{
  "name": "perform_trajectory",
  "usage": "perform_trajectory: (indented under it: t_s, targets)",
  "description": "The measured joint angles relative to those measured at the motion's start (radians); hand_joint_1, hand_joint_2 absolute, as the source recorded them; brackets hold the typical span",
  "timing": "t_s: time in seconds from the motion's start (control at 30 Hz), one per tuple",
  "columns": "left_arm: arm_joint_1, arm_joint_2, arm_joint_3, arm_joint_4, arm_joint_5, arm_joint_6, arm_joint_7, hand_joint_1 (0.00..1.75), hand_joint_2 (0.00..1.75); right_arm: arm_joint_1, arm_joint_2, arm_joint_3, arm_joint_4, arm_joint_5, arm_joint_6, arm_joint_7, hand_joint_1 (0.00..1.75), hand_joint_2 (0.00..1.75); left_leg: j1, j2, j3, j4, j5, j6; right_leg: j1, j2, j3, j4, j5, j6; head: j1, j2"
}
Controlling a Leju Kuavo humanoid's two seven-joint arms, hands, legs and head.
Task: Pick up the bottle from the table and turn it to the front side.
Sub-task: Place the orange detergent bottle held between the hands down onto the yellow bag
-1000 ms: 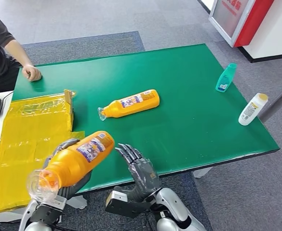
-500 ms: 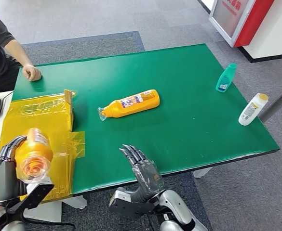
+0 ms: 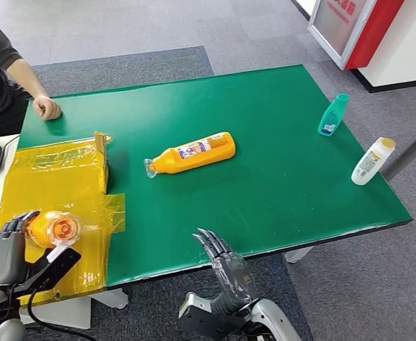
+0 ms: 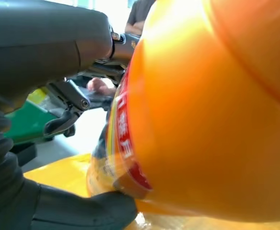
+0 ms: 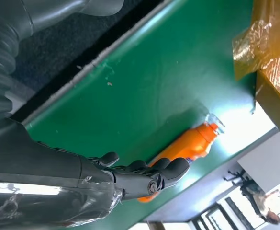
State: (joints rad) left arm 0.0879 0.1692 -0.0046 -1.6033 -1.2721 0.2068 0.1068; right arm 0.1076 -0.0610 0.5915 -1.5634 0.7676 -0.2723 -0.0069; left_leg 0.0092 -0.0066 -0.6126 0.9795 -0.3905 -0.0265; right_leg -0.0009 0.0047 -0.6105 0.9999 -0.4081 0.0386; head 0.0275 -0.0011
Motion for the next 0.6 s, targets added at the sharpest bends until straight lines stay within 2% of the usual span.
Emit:
perform_trajectory:
  t_s: [0.23, 0.47, 0.5, 0.6]
  targets:
    - [-0.184, -0.001, -0.079, 0.221, -0.072, -0.080, 0.054, 1.75, 1.75, 0.005, -0.003, 0.000, 0.028, -0.037, 0.017, -0.012, 0.00, 1.75, 0.000, 0.000, 0.003, 0.000, 0.001, -0.001, 0.000, 0.000, 0.003, 0.000, 0.001, -0.002, 0.000, 0.000]
    - [-0.239, -0.006, -0.142, 0.311, -0.097, -0.096, 0.077, 1.75, 1.75, 0.015, -0.003, 0.000, 0.055, -0.051, 0.011, -0.015, 0.00, 1.75, 0.000, 0.001, 0.003, 0.000, 0.001, -0.002, 0.000, 0.001, 0.002, 0.000, 0.002, -0.002, 0.000, 0.000]
    - [-0.243, -0.007, -0.149, 0.317, -0.101, -0.099, 0.079, 1.56, 1.75, 0.017, -0.003, 0.000, 0.057, -0.052, 0.010, -0.014, 0.00, 1.75, 0.000, 0.001, 0.003, 0.000, 0.001, -0.002, 0.000, 0.001, 0.002, 0.000, 0.002, -0.002, 0.000, 0.000]
    - [-0.256, -0.011, -0.169, 0.329, -0.098, -0.117, 0.080, 0.25, 1.75, 0.020, -0.003, 0.000, 0.064, -0.066, 0.010, -0.013, 0.00, 1.75, 0.000, 0.001, 0.003, 0.000, 0.001, -0.002, 0.000, 0.001, 0.002, 0.000, 0.002, -0.002, 0.000, 0.000]
